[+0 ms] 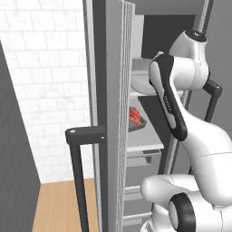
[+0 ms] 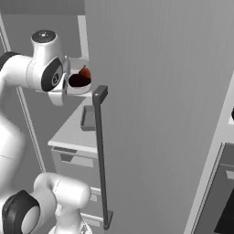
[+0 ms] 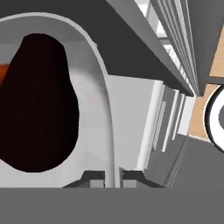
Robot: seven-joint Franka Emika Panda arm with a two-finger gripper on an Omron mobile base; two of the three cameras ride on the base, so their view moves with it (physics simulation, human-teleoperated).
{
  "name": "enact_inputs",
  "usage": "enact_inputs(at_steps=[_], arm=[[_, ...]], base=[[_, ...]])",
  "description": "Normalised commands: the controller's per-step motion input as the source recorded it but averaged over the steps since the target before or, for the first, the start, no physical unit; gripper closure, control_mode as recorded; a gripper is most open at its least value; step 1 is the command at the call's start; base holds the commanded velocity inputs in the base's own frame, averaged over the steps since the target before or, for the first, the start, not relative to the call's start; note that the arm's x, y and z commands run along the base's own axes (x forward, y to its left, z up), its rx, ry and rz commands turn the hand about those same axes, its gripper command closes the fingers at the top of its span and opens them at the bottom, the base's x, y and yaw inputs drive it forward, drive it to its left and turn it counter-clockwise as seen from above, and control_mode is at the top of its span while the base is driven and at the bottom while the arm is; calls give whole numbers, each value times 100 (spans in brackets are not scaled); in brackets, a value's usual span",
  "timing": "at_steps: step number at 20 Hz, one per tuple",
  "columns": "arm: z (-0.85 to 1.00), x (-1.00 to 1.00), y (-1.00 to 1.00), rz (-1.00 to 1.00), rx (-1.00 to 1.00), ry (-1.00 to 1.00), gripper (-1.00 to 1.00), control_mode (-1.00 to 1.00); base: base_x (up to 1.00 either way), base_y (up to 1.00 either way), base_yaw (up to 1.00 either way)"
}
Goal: Take the meat container that has the steak and place it on the second highest rack of the freezer. Then take the vegetable container that has the avocado and bell pepper and place it on the highest rack of the freezer.
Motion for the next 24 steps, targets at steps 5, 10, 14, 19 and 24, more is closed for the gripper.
enact_inputs(at_steps=[5,10,14,19,24], arm=[[-36,63,0,2,0,-8,100,-100],[0,77,7,0,2,-1,100,-100],[0,71,0,0,4,0,100,-100],[0,68,0,0,1,0,100,-100],[-1,63,4,0,0,0,100,-100]], base=[[0,0,0],[0,0,0],[0,0,0],[0,0,0],[0,0,0]])
